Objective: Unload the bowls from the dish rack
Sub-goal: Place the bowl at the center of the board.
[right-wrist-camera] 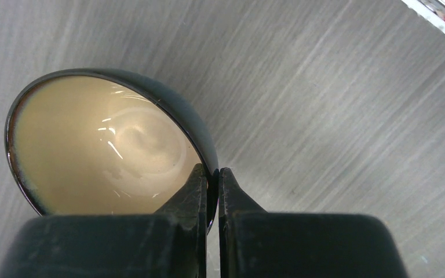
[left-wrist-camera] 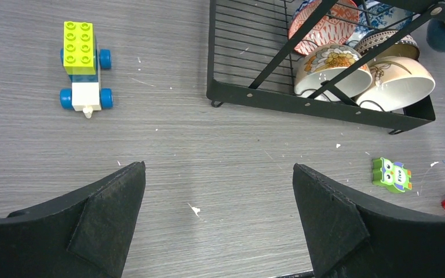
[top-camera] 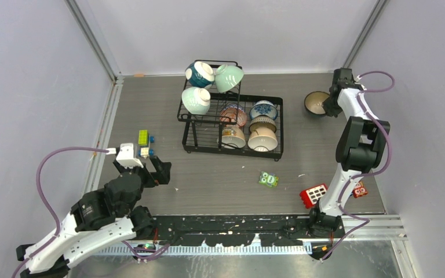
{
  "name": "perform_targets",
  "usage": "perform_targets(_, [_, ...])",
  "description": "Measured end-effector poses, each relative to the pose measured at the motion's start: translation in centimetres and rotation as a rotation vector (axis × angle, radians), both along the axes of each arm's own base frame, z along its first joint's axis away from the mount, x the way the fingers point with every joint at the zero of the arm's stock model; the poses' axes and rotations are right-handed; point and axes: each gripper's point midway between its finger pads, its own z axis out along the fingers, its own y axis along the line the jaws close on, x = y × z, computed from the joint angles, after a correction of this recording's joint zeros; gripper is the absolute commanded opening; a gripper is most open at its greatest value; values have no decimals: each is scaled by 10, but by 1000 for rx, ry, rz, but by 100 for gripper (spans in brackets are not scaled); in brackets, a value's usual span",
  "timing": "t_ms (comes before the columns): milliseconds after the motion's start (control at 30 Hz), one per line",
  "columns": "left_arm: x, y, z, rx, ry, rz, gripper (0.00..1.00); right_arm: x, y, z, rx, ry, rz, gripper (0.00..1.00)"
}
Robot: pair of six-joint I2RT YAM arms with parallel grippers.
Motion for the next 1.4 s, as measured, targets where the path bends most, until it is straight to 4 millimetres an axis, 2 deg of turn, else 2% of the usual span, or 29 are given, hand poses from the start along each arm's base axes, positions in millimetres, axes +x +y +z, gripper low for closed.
perform_targets(233, [2,-2,-4,30,15,6,99,20,-14,4,37,-110,-12,1])
perform_targets(400, [3,-3,-6,41,21,7,99,27,-21,-3,50,-131,-19,1])
perform_targets(600, [3,-2,-6,44,20,11,99,27,-25,-27,63,-93,-24,1])
perform_targets(933, [5,-1,-8,68,27,24,98,30,-27,-29,66,-103,-25,1])
perform_targets(1033, [5,-1,-8,68,26,26,98,30,-28,-29,67,-103,-27,7])
perform_targets(1233, [5,-1,-8,68,26,26,98,32,-29,-27,78,-113,-31,28])
perform_targets(1400, [5,-1,-8,68,26,27,98,38,-33,-20,74,-143,-37,34])
